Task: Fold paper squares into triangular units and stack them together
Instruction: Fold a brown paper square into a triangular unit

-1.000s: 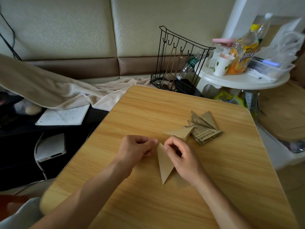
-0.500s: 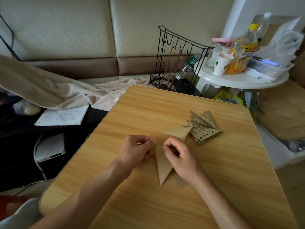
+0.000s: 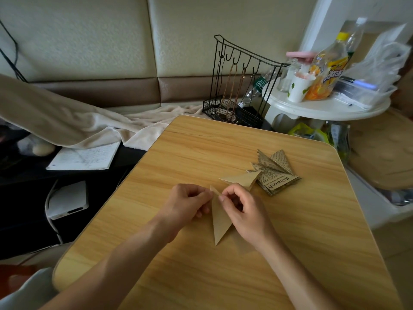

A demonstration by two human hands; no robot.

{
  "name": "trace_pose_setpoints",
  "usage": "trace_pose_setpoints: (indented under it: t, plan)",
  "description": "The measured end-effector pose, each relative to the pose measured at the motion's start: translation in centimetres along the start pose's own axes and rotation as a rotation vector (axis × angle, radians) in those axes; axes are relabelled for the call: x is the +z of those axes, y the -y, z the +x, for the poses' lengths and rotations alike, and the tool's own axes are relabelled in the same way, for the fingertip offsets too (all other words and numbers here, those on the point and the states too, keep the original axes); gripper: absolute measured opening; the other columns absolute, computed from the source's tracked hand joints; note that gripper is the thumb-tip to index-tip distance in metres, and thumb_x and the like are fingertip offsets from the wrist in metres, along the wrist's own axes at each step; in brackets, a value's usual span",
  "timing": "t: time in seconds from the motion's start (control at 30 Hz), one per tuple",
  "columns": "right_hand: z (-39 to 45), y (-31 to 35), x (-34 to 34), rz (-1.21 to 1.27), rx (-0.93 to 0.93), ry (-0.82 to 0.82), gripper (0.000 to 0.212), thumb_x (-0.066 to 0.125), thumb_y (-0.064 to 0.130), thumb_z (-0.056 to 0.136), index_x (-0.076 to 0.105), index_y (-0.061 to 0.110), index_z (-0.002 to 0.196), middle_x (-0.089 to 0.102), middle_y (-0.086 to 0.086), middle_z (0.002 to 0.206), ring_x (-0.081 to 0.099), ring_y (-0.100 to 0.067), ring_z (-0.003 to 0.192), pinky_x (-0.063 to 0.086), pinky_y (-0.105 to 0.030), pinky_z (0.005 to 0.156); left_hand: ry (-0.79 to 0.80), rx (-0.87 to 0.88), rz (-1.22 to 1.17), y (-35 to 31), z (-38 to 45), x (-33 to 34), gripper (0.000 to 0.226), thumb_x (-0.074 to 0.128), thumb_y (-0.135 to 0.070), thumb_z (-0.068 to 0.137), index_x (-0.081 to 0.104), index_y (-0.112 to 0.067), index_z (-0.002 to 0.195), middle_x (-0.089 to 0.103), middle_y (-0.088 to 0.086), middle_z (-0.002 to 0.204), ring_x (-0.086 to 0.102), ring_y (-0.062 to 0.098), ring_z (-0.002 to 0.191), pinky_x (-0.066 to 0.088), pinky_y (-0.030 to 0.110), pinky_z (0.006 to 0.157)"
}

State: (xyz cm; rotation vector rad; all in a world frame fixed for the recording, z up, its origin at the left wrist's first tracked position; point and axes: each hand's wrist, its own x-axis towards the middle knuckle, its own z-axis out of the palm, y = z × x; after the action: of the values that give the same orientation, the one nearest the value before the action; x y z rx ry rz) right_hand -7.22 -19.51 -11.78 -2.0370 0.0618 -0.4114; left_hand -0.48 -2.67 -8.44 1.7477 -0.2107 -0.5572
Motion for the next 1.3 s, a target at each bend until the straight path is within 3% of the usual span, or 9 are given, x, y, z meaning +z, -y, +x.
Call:
trace_pose_setpoints:
  t: [0.1,0.27,0.37,0.53,0.97,1.17,1.3]
  plan:
    - [-0.05,0.05,0.1,0.026,-0.003,0.007,0.013,0.074,0.016,0.094,0.064,0.019,0.086,0.059,0.0,0.073,0.052,-0.016,0.066,0.041,-0.021,0.059,-0.02,-0.008,0.012,0.0,0.03,0.1,0.019,0.066,-0.023,0.098,0.079,-0.01,0.091,0.068,0.004,0.068,0.056,0.009,0.06,0.047,0.018,0.057]
    - [0.0,-0.02,0.06,-0.026,-0.005,-0.028,0.018,0.067,0.014,0.099,0.064,0.018,0.082,0.056,0.01,0.07,0.05,-0.007,0.065,0.037,-0.018,0.059,-0.026,-0.013,0.044,0.08,0.1,0.15,0.016,0.068,-0.025,0.097,0.077,-0.014,0.09,0.068,0.0,0.065,0.055,0.004,0.055,0.046,0.016,0.054]
    - [0.02,0.03,0.03,-0.041,-0.004,-0.032,0.019,0.065,0.015,0.1,0.064,0.018,0.082,0.058,0.009,0.071,0.051,-0.009,0.064,0.036,-0.017,0.059,-0.051,0.023,0.02,0.06,0.12,0.22,0.006,0.069,-0.02,0.095,0.074,-0.016,0.095,0.07,0.001,0.071,0.062,0.007,0.061,0.051,0.02,0.058]
    - [0.05,0.07,0.05,-0.046,0.0,-0.032,0.019,0.066,0.014,0.098,0.063,0.019,0.08,0.059,0.006,0.072,0.052,-0.011,0.066,0.038,-0.019,0.06,-0.094,0.094,-0.081,-0.08,0.34,0.15,0.009,0.064,-0.014,0.097,0.072,-0.017,0.1,0.074,0.004,0.08,0.07,0.012,0.072,0.056,0.021,0.063]
    - [0.01,-0.31,-0.12,-0.004,-0.042,0.025,0.015,0.061,0.024,0.096,0.061,0.025,0.081,0.058,0.003,0.072,0.054,-0.018,0.066,0.042,-0.036,0.061,-0.063,0.069,-0.062,-0.02,0.17,0.15,0.008,0.064,-0.005,0.095,0.072,-0.005,0.095,0.069,0.005,0.071,0.065,0.008,0.063,0.053,0.017,0.062]
    - [0.07,-0.44,0.06,0.059,-0.015,0.021,0.012,0.065,0.013,0.094,0.069,0.025,0.093,0.064,0.011,0.081,0.059,-0.009,0.076,0.045,-0.019,0.068,-0.019,0.087,-0.033,0.07,0.19,0.12,0.014,0.061,-0.001,0.093,0.068,-0.012,0.089,0.068,0.003,0.07,0.064,0.014,0.069,0.052,0.021,0.063]
    - [0.05,-0.4,-0.01,0.055,-0.014,0.02,0.013,0.066,0.011,0.095,0.067,0.023,0.091,0.061,0.013,0.076,0.055,-0.005,0.071,0.041,-0.017,0.065,-0.026,0.083,-0.037,0.24,0.35,0.09,0.013,0.061,-0.001,0.092,0.068,-0.012,0.089,0.069,0.002,0.07,0.065,0.014,0.069,0.053,0.02,0.063]
